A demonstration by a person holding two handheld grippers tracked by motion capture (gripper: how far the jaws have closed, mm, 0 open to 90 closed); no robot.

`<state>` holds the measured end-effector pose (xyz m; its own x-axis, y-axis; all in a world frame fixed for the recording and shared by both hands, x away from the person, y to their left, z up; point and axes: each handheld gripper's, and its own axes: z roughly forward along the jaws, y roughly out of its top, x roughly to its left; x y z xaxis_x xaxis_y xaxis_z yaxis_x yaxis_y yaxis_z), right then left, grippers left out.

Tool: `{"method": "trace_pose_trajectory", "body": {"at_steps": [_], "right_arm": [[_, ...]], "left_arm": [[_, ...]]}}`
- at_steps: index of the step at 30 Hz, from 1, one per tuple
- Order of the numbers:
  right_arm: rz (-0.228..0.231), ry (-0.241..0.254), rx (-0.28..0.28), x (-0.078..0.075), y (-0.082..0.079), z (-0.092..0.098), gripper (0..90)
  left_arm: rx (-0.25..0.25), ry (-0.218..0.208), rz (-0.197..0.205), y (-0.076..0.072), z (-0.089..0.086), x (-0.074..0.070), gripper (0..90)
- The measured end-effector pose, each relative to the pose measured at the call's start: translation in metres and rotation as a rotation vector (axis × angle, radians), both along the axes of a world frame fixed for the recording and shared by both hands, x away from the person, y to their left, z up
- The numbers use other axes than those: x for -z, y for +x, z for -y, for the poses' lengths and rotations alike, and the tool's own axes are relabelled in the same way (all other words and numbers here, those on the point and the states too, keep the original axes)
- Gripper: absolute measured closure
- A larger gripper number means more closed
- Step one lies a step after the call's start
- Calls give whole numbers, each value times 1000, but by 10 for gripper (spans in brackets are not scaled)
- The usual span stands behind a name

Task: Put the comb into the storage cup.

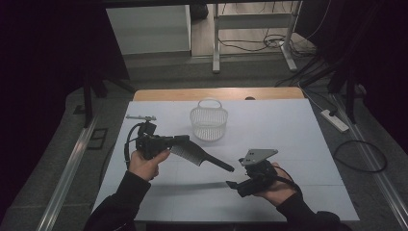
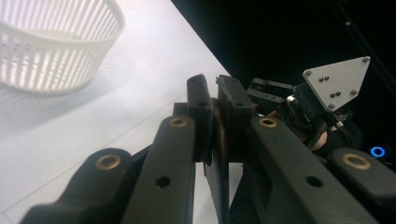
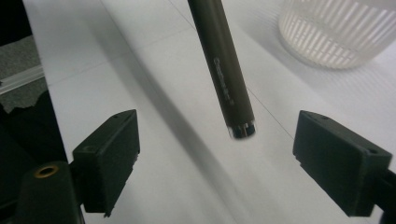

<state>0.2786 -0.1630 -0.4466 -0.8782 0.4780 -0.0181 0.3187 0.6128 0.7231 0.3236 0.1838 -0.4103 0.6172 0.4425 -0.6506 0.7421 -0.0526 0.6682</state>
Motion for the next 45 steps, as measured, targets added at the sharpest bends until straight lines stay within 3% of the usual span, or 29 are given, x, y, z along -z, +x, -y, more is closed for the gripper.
{"method": "trace_pose_trajectory", "body": {"at_steps": [7,21,27,45], "right_arm": [[-14,-7,41,0,1,6,82],[-33,-7,53,2,1,20,9],[-69,-2,52,3,2,27,10],[-50,8,140,3,-5,61,0]], "left_arm": [[-1,31,11,4,1,-7,842],[-28,48,20,14,-8,-16,842],[-39,59,29,17,-13,-22,842],[-79,72,31,33,-22,-39,842]]}}
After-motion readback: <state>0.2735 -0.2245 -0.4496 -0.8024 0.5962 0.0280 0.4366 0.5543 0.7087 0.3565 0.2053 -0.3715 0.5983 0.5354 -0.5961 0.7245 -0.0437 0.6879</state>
